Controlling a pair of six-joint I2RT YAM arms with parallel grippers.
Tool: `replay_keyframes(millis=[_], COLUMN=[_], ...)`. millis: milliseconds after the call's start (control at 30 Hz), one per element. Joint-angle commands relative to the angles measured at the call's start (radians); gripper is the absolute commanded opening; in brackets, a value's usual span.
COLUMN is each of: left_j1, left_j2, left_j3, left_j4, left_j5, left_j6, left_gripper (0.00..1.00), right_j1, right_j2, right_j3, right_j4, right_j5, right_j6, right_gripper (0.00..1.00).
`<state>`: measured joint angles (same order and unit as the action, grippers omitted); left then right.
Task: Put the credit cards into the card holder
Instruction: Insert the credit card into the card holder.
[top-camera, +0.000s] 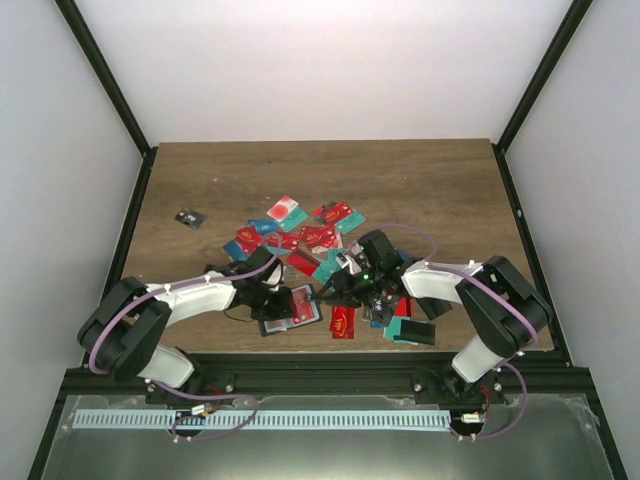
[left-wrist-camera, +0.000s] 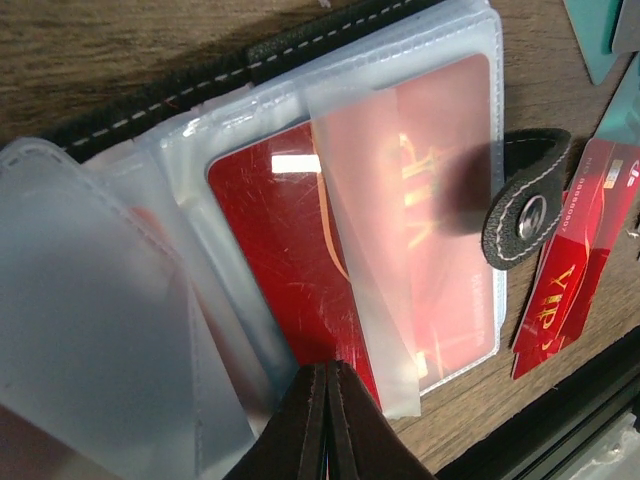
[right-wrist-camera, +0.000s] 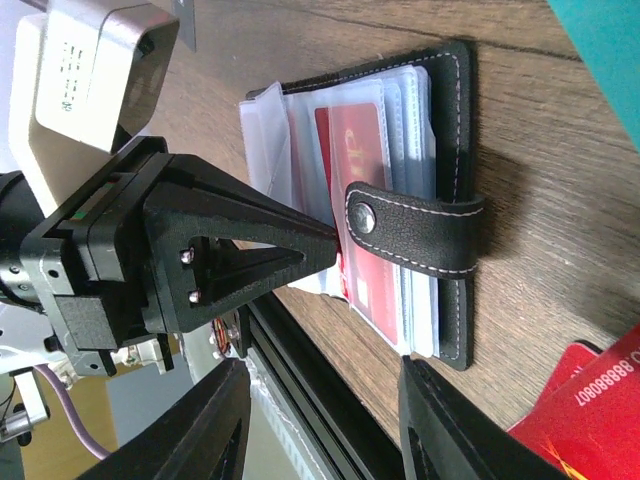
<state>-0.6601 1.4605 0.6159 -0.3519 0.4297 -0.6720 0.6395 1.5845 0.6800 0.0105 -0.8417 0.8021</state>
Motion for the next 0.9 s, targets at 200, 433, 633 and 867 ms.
replay_keyframes(millis=[200, 433, 633, 867], left_j1=[-0.015, -0.015, -0.015, -0.015], left_j2=[0.005, -0.01, -0.015, -0.014], left_j3=[-0.051, -0.086, -0.1, -0.105], left_j4=[0.013, 0.036, 0.043, 0.048], left_j5=[-0.071, -0.062, -0.061, -0.059], left_j6=[-0.006, -0.019, -0.02, -0.016], left_gripper=[0.04, 0.04, 0.04, 0.04], right_j1=[0.04, 0.079, 0.102, 0.11], right_j2=[0.077, 0.135, 0.166, 0.182], right_j3=[0.065, 0.088, 0.103, 0.111], right_j4=[0.044, 0.068, 0.078, 0.076], right_j5=[-0.027, -0.029, -0.023, -0.019], right_j6=[-0.002, 0.003, 0.007, 0.008], right_gripper=[0.43, 0.43, 0.43, 0.43])
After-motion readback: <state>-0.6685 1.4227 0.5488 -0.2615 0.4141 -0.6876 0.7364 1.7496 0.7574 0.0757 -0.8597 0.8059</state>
